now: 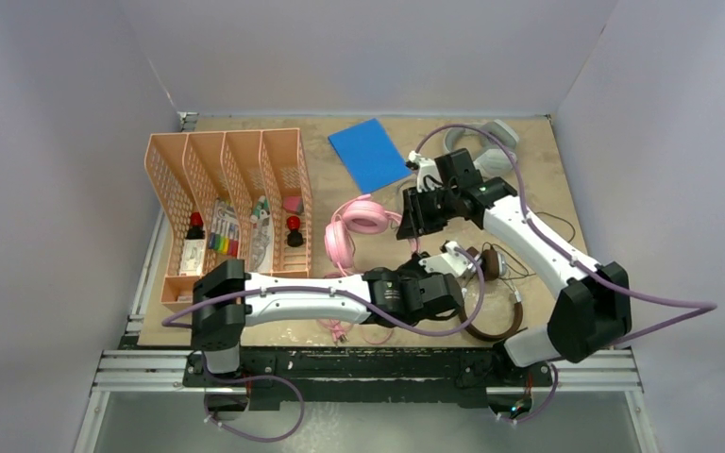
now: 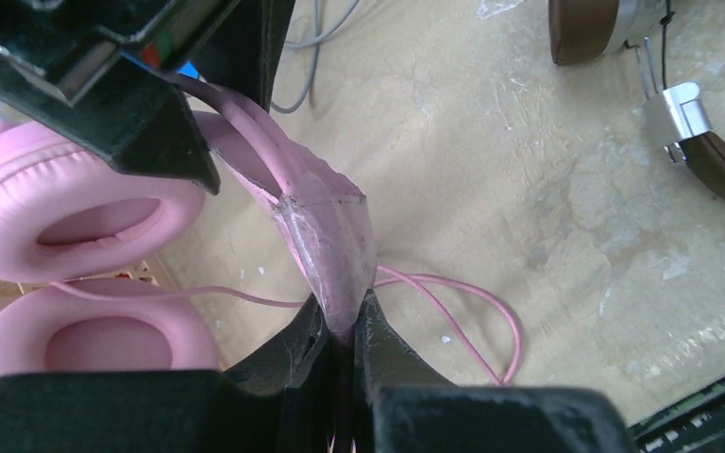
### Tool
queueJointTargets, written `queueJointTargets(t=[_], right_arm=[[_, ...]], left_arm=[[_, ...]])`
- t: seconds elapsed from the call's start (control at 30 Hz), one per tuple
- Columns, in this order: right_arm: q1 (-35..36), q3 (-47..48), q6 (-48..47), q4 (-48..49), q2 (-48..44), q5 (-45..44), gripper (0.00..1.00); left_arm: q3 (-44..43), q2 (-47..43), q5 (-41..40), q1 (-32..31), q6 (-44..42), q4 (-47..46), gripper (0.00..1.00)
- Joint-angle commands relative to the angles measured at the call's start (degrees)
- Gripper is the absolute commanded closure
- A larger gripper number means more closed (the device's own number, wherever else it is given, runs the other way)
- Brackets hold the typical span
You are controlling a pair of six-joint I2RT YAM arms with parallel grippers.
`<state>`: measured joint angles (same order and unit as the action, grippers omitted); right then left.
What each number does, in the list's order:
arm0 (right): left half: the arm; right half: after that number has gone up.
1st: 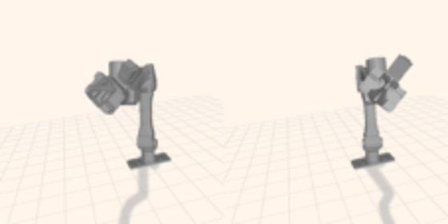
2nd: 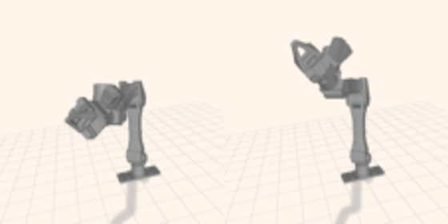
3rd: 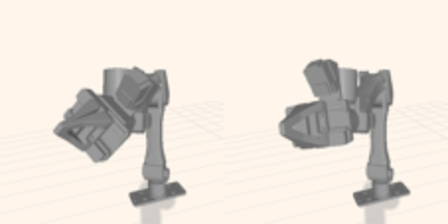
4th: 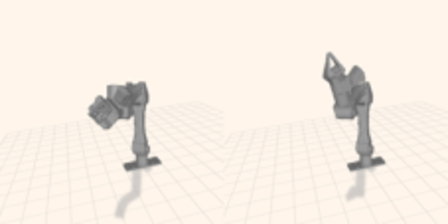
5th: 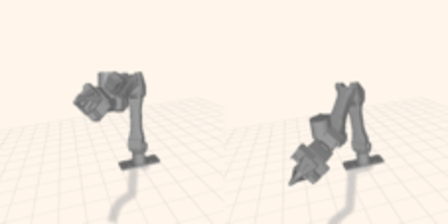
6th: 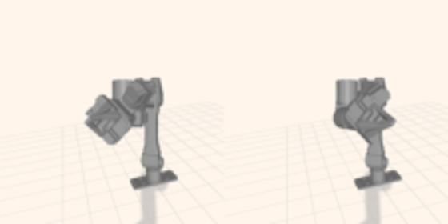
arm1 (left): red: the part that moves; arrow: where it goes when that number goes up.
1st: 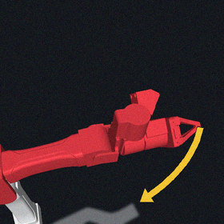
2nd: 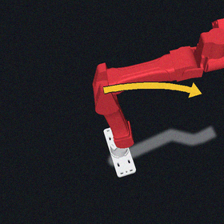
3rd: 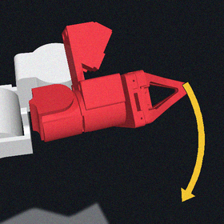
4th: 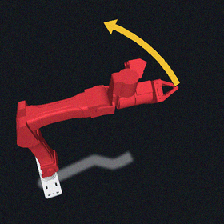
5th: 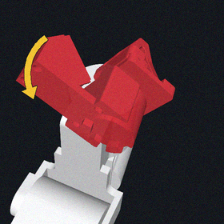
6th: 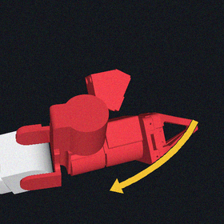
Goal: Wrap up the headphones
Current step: Pick up the headphones from the center of the board.
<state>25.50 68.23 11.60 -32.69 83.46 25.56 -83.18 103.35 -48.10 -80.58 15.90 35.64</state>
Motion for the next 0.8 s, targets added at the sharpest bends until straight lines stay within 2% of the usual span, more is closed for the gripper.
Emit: queueJointTargets(t=[0.0, 0.1, 0.2, 0.27, 0.33, 0.43, 0.67, 0.77], right_arm=[[-0.2, 2.1, 1.8, -0.6, -6.1, 0.1, 0.53], [-0.5, 3.0, 4.0, 1.1, -10.1, -5.2, 0.27], [-1.9, 3.4, 5.1, 2.2, -14.4, -11.2, 0.10], [-3.9, 2.8, 5.4, 3.2, -17.4, -15.2, 0.03], [-6.9, 0.8, 5.5, 5.2, -20.1, -15.7, 0.01], [-10.3, -3.2, 5.7, 8.0, -22.7, -12.0, 0.02], [-10.3, -12.9, 3.0, 20.0, -23.9, 6.2, 0.02], [-9.4, -16.3, 3.3, 24.4, -24.9, 12.9, 0.02]], left_arm=[[1.4, -8.1, -1.6, 0.6, 1.4, -3.0, 1.00], [2.2, -11.1, 2.7, 2.1, 2.5, -4.8, 1.00], [4.1, -15.3, 9.7, 5.6, 4.5, -7.8, 1.00], [6.4, -20.0, 16.7, 9.4, 6.4, -10.9, 1.00], [10.1, -24.8, 23.5, 13.7, 8.1, -15.2, 1.00], [12.8, -30.3, 33.1, 18.6, 11.3, -20.1, 1.00], [18.3, -37.6, 56.4, 29.8, 21.6, -33.9, 1.00], [20.5, -39.4, 64.2, 32.1, 22.0, -39.2, 1.00]])
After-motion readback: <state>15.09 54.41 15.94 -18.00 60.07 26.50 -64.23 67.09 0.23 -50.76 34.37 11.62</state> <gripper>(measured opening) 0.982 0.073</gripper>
